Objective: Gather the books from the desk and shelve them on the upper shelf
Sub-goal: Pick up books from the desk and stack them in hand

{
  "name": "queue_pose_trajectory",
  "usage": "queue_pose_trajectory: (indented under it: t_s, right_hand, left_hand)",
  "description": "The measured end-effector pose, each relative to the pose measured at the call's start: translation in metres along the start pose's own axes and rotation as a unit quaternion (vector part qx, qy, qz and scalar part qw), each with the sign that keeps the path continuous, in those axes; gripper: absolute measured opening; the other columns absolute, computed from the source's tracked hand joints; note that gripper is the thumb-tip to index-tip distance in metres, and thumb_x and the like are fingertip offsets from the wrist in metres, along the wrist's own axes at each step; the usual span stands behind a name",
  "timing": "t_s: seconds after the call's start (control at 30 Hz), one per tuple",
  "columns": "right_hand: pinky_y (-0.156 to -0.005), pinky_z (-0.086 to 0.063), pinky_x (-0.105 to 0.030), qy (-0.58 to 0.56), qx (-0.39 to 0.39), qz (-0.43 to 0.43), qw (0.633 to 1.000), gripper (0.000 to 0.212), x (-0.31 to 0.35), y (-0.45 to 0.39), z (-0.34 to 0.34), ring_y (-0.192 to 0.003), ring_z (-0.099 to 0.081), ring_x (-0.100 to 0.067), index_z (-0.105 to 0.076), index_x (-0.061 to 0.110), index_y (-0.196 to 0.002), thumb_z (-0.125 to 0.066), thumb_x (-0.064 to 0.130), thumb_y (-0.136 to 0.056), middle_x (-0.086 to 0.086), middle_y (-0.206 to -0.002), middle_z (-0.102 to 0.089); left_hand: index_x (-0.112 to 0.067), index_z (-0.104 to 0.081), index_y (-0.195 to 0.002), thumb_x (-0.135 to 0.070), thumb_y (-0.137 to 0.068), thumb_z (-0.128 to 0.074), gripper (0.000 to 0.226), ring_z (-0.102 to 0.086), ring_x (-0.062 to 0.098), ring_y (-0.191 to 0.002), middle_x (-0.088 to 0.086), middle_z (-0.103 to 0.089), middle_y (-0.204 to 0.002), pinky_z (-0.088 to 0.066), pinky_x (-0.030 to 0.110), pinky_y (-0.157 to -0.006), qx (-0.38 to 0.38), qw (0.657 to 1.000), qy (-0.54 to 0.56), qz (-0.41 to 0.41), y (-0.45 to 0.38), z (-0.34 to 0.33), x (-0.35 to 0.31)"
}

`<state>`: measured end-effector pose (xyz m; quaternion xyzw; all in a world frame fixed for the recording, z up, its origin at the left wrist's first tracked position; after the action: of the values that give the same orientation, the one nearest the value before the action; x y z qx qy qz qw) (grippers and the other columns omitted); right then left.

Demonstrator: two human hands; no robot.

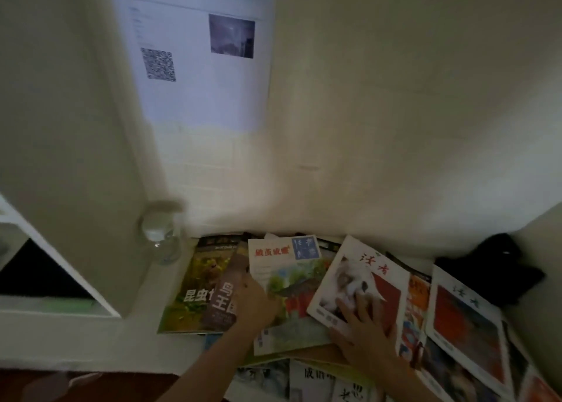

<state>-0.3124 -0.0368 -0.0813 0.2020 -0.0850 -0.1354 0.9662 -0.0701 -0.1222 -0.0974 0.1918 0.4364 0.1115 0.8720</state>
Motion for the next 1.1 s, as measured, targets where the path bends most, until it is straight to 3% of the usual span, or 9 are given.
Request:
queue_pose_trajectory:
  t_s: [0.2, 0.33, 0.47, 0.57, 0.63, 0.77, 0.87, 0.97, 1.1]
  right_hand:
    - [-0.113, 0.004, -0.062, 0.024, -0.038, 0.04, 0.998, 0.085, 0.02, 0.002, -0.008, -0.14, 0.033, -0.018, -0.004, 0.061, -0.143, 0.008, 0.089, -0.065, 0.017, -0.154, 0.021]
    - [-0.108, -0.006, -0.052, 0.092, -0.04, 0.089, 0.991, 0.059, 0.036, 0.012, -0.02, -0.146, -0.004, -0.029, -0.021, 0.055, -0.145, -0.027, 0.076, -0.09, 0.009, -0.156, -0.031]
    - [-0.11, -0.001, -0.046, 0.118, -0.03, 0.164, 0.979, 0.057, 0.062, 0.016, -0.019, -0.146, -0.014, -0.03, -0.017, 0.051, -0.148, -0.021, 0.07, -0.094, 0.01, -0.158, -0.023]
    - [-0.118, 0.015, -0.037, -0.056, -0.05, 0.197, 0.978, 0.053, 0.059, 0.022, 0.009, -0.146, 0.014, -0.006, -0.016, 0.046, -0.149, -0.018, 0.058, -0.097, 0.025, -0.155, 0.002]
    - [-0.122, 0.002, -0.035, -0.206, -0.086, 0.107, 0.969, 0.042, 0.021, 0.026, 0.028, -0.144, 0.003, 0.001, -0.032, 0.042, -0.145, -0.036, 0.038, -0.103, 0.027, -0.151, -0.009]
    - [-0.088, -0.055, -0.028, -0.436, -0.209, -0.052, 0.874, 0.032, -0.074, 0.055, 0.054, -0.115, -0.057, -0.009, -0.038, 0.042, -0.128, -0.048, 0.04, -0.098, 0.008, -0.134, -0.05]
    - [-0.075, -0.058, -0.025, -0.625, -0.117, -0.089, 0.767, 0.05, -0.103, 0.067, 0.049, -0.107, -0.062, -0.012, -0.041, 0.03, -0.135, -0.056, 0.047, -0.09, 0.006, -0.131, -0.054]
    - [-0.093, -0.053, -0.051, -0.752, -0.052, -0.097, 0.65, 0.057, -0.125, 0.076, 0.045, -0.113, -0.064, -0.03, -0.052, 0.024, -0.132, -0.065, 0.054, -0.085, -0.005, -0.128, -0.063]
    - [-0.087, -0.056, -0.049, -0.751, -0.095, -0.102, 0.645, 0.043, -0.165, 0.096, 0.054, -0.102, -0.069, -0.034, -0.054, 0.015, -0.127, -0.063, 0.035, -0.091, -0.013, -0.116, -0.069]
  left_hand:
    - [-0.016, -0.049, -0.114, -0.034, -0.085, -0.067, 0.039, -0.062, 0.023, -0.088, 0.004, -0.064, -0.102, -0.055, 0.04, -0.076, 0.001, 0.993, 0.115, -0.012, -0.004, 0.005, -0.019]
    - [-0.015, -0.03, -0.122, -0.036, -0.092, -0.059, 0.047, -0.054, 0.017, -0.088, -0.002, -0.053, -0.109, -0.049, 0.034, -0.077, 0.038, 0.991, 0.122, -0.038, 0.008, 0.0, -0.043]
    - [-0.011, -0.028, -0.126, -0.022, -0.077, -0.079, 0.071, -0.052, 0.017, -0.095, 0.003, -0.05, -0.113, -0.045, 0.029, -0.078, 0.037, 0.992, 0.112, -0.054, 0.011, 0.002, -0.042]
    - [-0.009, -0.028, -0.134, -0.011, -0.081, -0.072, 0.069, -0.059, 0.03, -0.104, 0.013, -0.055, -0.124, -0.05, 0.037, -0.084, 0.016, 0.994, 0.07, -0.083, 0.018, 0.006, -0.053]
    - [-0.011, -0.029, -0.136, -0.011, -0.086, -0.065, 0.062, -0.059, 0.031, -0.106, 0.013, -0.056, -0.125, -0.051, 0.039, -0.086, -0.009, 0.991, 0.06, -0.123, 0.03, 0.011, -0.076]
    - [-0.012, -0.031, -0.138, -0.014, -0.092, -0.058, 0.053, -0.055, 0.012, -0.079, 0.0, -0.058, -0.107, -0.045, 0.015, -0.061, -0.057, 0.963, 0.035, -0.26, 0.077, 0.018, -0.157]
    - [-0.018, -0.028, -0.141, -0.019, -0.093, -0.058, 0.057, -0.059, 0.007, -0.074, -0.005, -0.058, -0.102, -0.052, 0.017, -0.061, -0.055, 0.929, 0.03, -0.364, 0.118, 0.007, -0.216]
    - [-0.019, -0.028, -0.139, -0.019, -0.093, -0.058, 0.055, -0.05, -0.01, -0.072, -0.013, -0.052, -0.101, -0.043, 0.003, -0.052, 0.007, 0.927, 0.066, -0.368, 0.131, -0.032, -0.242]
    - [-0.02, -0.037, -0.131, -0.016, -0.091, -0.061, 0.047, -0.055, 0.001, -0.098, -0.01, -0.053, -0.113, -0.045, 0.013, -0.071, 0.12, 0.942, 0.123, -0.289, 0.115, -0.104, -0.232]
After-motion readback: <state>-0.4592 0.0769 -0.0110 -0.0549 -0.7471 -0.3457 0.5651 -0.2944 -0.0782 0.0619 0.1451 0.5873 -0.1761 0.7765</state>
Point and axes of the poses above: each hand's wrist, its own y-axis away from the middle knuckle, its own z-axis out of the back of the hand, x = y × z, the point moved 8 cm from there along -y, towards the middle knuckle
